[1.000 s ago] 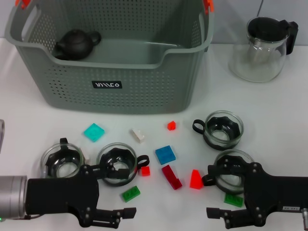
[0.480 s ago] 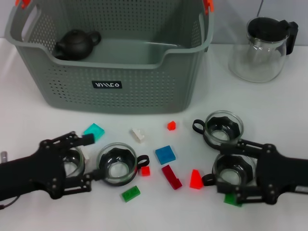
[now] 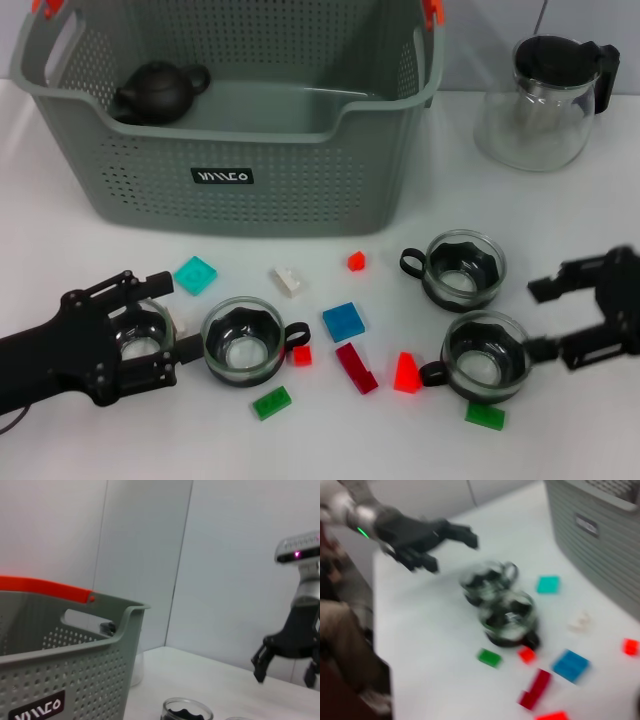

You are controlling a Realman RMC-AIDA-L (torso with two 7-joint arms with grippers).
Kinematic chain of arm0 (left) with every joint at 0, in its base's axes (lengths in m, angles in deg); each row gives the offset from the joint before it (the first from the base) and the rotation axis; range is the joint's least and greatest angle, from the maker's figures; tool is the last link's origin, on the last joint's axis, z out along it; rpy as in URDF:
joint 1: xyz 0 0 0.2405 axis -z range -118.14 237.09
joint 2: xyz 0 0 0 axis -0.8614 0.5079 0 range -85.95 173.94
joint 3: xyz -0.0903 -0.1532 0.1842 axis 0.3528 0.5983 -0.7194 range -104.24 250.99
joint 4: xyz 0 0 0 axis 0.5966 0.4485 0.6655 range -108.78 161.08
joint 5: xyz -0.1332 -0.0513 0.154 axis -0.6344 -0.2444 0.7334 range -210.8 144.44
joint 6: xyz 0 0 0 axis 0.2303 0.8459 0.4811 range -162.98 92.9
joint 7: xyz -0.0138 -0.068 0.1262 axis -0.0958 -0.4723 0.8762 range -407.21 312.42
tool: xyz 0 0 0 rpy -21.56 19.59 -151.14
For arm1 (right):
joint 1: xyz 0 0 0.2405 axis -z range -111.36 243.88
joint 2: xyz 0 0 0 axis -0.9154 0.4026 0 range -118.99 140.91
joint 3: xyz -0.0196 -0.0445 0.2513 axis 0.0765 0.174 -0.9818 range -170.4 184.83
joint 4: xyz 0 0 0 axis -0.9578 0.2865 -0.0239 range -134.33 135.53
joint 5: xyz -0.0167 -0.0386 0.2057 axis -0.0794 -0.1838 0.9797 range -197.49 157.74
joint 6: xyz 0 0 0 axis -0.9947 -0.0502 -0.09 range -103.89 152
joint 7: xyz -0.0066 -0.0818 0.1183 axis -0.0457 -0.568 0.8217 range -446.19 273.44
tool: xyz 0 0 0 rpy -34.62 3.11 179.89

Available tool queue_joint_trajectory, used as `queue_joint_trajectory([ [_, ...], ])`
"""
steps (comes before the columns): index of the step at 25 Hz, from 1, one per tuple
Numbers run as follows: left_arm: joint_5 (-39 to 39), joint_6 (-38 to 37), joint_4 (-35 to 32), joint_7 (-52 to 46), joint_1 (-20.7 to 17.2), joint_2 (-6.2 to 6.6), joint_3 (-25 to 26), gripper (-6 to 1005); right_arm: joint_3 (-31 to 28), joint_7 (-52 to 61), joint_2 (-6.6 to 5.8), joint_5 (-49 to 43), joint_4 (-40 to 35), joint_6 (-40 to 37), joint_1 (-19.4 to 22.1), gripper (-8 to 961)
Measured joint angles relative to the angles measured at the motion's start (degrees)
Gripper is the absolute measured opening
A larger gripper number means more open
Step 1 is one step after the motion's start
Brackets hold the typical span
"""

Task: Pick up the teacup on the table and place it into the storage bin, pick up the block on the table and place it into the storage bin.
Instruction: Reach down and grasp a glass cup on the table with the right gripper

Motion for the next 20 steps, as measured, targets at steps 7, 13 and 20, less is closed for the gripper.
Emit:
queue_joint_trajectory([
  [7,-0.1,0.8,0.1,0.0,0.1,-0.20,0.1,862,6.2,8.2,0.34,-9.3,-8.6,-2.6,-6.8,771],
  [13,-0.3,0.9,0.1,-0.2,-0.3,-0.27,0.1,862,17.3,12.1,0.98,-10.3,-9.0,-1.6,-8.3,665],
  [20,-0.4,1.8,0.9,0.0,-0.2,-0.29,0.1,862,29.8,15.2,1.00,-10.3,-7.7,4.0,-7.5,621],
])
